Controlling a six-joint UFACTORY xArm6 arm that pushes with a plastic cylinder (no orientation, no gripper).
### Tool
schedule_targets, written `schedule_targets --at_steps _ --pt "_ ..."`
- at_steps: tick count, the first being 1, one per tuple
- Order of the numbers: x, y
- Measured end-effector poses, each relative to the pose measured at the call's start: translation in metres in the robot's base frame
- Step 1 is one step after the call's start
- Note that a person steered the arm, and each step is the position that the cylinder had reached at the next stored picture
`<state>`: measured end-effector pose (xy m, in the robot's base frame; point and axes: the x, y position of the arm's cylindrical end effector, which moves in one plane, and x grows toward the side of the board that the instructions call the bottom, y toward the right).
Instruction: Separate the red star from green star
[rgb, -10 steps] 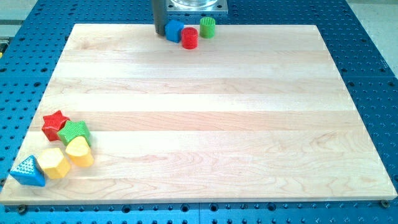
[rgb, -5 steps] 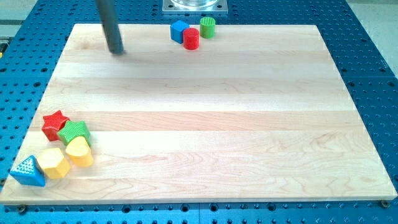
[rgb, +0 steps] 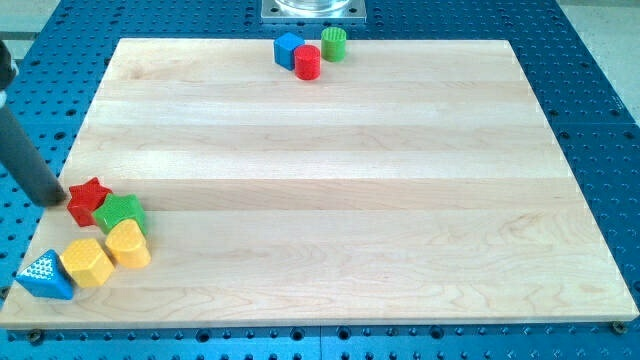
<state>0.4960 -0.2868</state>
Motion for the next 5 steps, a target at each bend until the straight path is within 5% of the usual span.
schedule_targets --at_steps 2,5 --pt "-0.012 0.119" --pt "0.033 -0.016"
